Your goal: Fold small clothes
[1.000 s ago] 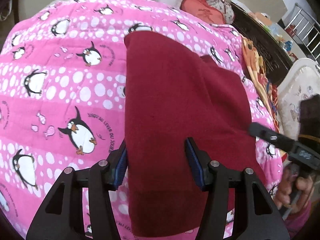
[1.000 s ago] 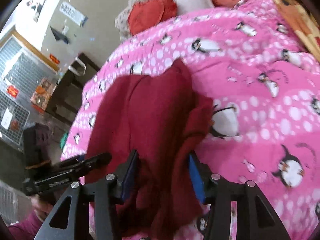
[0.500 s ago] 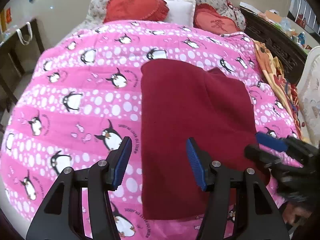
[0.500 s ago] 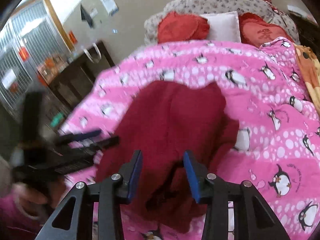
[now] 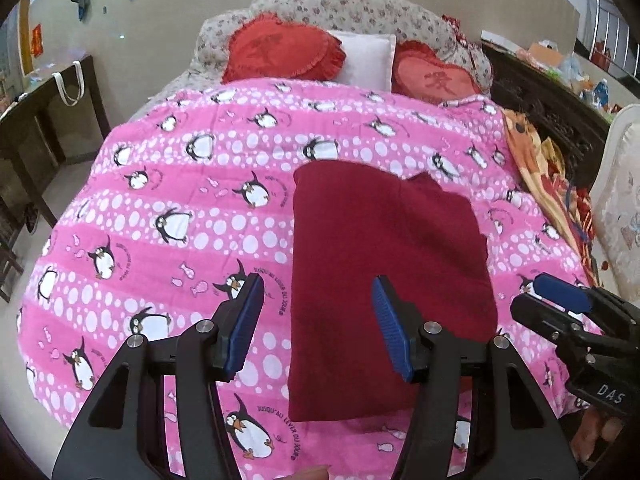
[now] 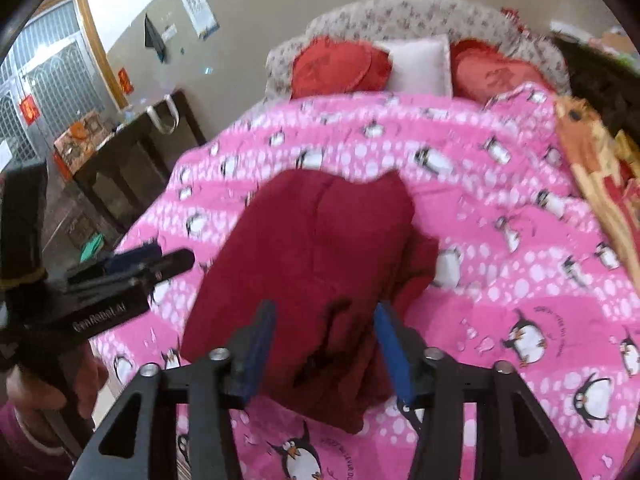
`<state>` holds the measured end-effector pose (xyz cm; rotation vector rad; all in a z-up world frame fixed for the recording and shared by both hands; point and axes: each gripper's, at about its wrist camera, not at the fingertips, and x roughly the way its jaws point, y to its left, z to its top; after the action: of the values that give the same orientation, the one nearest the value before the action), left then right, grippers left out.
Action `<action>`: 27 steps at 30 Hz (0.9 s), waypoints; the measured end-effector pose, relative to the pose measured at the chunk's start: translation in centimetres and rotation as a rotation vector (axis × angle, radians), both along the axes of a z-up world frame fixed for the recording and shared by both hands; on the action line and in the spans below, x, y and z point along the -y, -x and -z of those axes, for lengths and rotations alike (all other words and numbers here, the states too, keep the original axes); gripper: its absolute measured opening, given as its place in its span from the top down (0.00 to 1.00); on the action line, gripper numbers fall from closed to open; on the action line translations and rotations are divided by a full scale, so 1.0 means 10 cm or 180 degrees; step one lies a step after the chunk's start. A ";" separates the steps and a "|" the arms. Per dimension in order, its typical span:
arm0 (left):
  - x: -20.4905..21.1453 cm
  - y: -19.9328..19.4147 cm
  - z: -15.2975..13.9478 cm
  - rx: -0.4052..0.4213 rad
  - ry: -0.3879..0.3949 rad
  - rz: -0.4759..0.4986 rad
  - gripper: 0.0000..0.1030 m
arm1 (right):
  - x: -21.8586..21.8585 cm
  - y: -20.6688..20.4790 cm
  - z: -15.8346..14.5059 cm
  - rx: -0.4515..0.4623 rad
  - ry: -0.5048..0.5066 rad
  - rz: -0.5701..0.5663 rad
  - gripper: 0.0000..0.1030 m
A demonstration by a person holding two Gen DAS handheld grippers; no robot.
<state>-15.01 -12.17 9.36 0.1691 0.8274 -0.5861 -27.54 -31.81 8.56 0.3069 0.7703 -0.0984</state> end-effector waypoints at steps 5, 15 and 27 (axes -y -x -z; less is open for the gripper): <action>-0.02 0.10 -0.09 0.0106 0.0026 0.0009 0.45 | -0.03 -0.03 -0.08 -0.0059 0.0093 0.0126 0.44; -0.08 0.23 -0.21 0.0295 0.0076 0.0035 0.45 | -0.14 -0.04 -0.13 -0.0068 0.0143 0.0249 0.37; -0.14 0.19 -0.21 0.0276 0.0104 -0.0014 0.45 | -0.26 -0.12 -0.13 -0.0090 0.0186 0.0172 0.37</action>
<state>-16.93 -10.78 11.42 0.1617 0.7338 -0.5840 -26.39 -29.19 9.81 0.2713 0.7857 -0.1762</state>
